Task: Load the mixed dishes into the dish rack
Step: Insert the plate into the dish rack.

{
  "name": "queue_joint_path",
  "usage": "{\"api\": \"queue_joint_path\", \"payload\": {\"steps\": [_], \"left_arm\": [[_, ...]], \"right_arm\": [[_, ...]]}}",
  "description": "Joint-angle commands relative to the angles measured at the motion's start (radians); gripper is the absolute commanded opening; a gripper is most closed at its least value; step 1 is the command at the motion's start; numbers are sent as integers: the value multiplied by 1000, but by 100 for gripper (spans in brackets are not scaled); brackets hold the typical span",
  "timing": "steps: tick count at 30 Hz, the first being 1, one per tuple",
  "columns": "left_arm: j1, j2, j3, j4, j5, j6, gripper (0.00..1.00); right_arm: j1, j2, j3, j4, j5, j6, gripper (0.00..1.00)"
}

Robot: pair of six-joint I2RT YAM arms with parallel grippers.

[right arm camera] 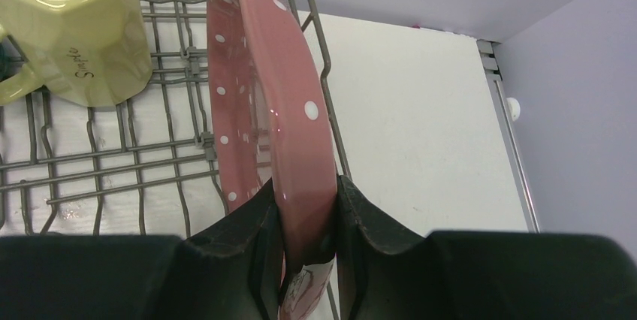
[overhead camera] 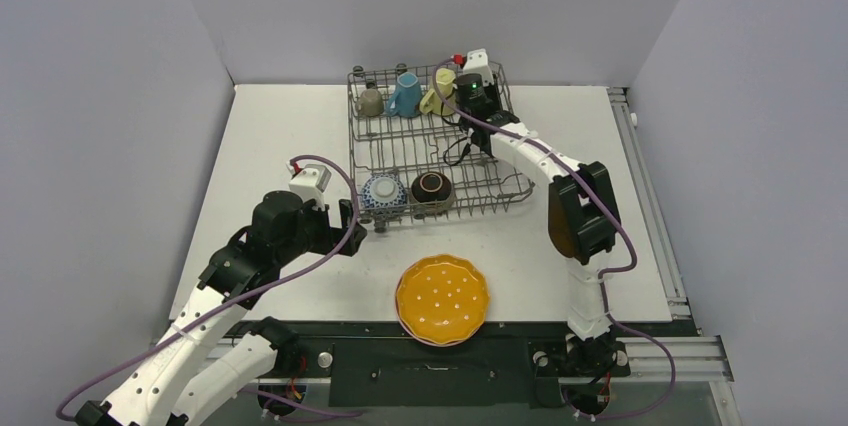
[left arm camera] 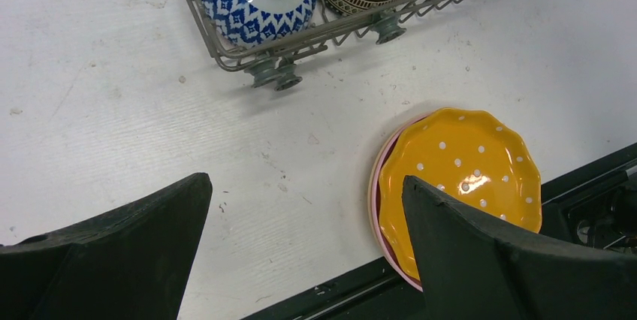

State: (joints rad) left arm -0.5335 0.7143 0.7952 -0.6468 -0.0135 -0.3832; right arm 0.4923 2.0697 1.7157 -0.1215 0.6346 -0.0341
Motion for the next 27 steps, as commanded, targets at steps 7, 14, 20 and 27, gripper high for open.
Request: {"api": "queue_joint_path", "payload": {"steps": [7, 14, 20, 27], "left_arm": [[9, -13, 1, 33, 14, 11, 96], [14, -15, 1, 32, 14, 10, 96], [16, -18, 1, 34, 14, 9, 96], [18, -21, 1, 34, 36, 9, 96]], "right_arm": [[18, -92, -39, 25, 77, 144, 0], [49, -106, -94, 14, 160, 192, 0], [63, -124, -167, 21, 202, 260, 0], [72, -134, -201, -2, 199, 328, 0]]}}
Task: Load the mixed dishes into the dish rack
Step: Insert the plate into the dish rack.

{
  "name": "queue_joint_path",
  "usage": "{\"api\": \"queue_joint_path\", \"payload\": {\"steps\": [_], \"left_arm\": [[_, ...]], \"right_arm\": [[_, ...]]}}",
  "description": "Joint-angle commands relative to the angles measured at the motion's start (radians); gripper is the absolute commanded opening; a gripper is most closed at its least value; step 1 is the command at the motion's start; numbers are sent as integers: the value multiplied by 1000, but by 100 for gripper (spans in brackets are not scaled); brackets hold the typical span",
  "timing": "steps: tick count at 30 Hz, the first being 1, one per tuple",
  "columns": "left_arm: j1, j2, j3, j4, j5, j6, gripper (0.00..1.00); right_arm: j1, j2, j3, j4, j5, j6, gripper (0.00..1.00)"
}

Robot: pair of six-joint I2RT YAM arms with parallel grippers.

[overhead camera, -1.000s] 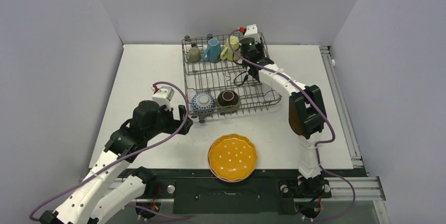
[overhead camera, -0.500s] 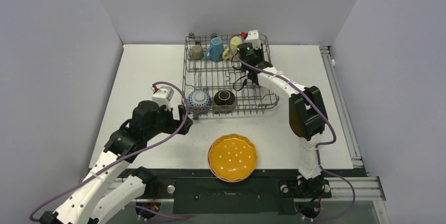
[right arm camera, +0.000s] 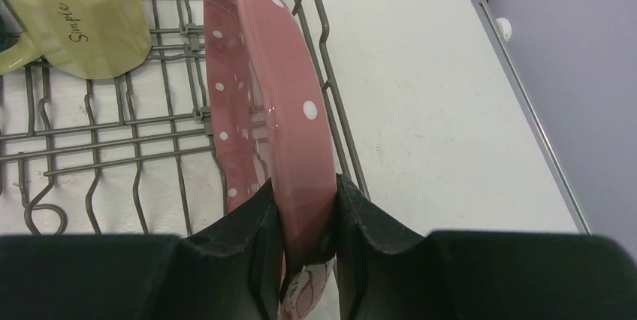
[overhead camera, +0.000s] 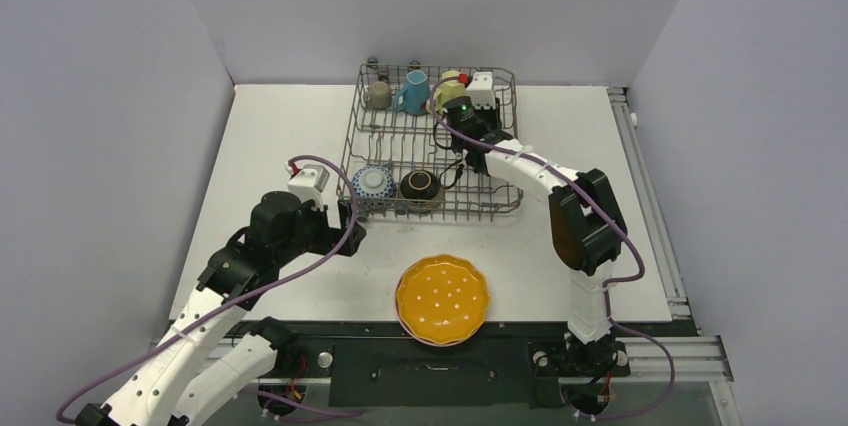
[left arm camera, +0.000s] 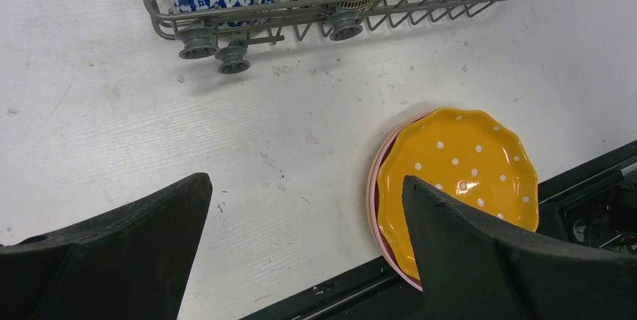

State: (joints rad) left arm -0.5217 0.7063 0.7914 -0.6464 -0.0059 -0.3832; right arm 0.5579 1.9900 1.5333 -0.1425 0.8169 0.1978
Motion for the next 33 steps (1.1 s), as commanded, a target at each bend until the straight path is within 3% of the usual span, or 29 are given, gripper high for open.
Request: {"api": "queue_joint_path", "payload": {"steps": [1, 20, 33], "left_arm": [[6, -15, 5, 33, 29, 9, 96], [8, -19, 3, 32, 32, 8, 96], [11, -9, 3, 33, 31, 8, 96]], "right_arm": [[6, -54, -22, 17, 16, 104, 0], [7, -97, -33, -23, -25, 167, 40], [-24, -158, -61, -32, -160, 198, 51]]}}
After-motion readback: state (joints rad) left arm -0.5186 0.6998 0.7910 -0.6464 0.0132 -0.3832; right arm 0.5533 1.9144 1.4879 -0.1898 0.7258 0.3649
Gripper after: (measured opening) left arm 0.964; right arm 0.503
